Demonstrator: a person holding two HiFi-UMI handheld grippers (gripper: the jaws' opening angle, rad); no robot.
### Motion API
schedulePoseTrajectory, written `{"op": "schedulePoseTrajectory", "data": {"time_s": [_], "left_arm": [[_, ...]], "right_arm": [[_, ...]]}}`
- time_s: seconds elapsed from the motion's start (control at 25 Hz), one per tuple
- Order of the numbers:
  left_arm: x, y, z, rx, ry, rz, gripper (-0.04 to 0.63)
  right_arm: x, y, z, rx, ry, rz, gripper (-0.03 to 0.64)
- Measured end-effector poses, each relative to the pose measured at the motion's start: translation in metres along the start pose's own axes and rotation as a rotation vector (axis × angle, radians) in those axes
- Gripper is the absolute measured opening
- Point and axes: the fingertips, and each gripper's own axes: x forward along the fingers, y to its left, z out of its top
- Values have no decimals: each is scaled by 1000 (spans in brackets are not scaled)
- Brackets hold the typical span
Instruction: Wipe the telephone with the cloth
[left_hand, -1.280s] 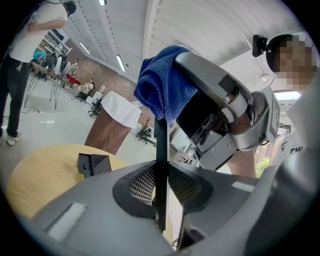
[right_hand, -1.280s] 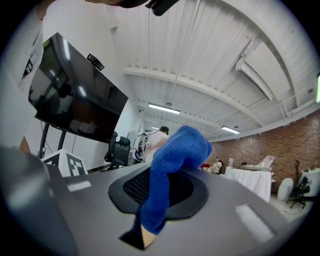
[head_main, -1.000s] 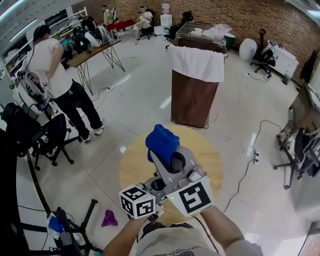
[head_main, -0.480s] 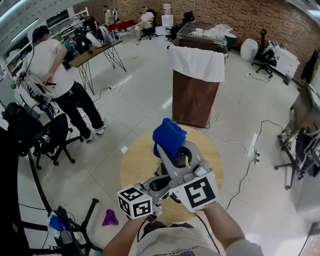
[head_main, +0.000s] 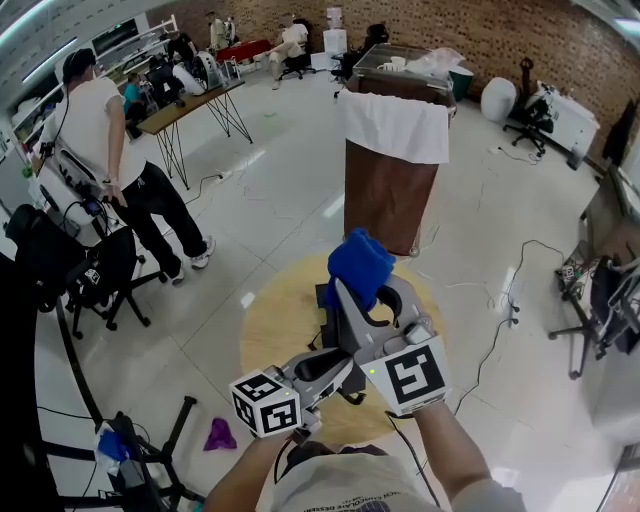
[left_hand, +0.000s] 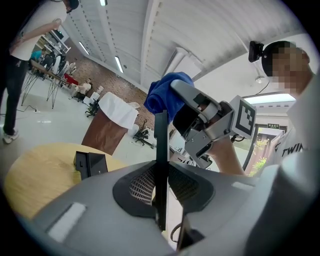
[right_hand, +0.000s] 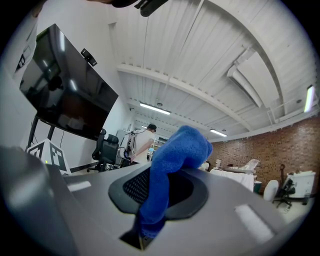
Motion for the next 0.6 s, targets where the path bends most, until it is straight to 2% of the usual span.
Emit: {"op": "schedulePoseTrajectory", "data": {"time_s": [0.6], "left_arm": [[1, 4, 7, -5, -14, -11, 64]], "right_arm": [[-7, -28, -11, 12, 20, -75, 60]]}}
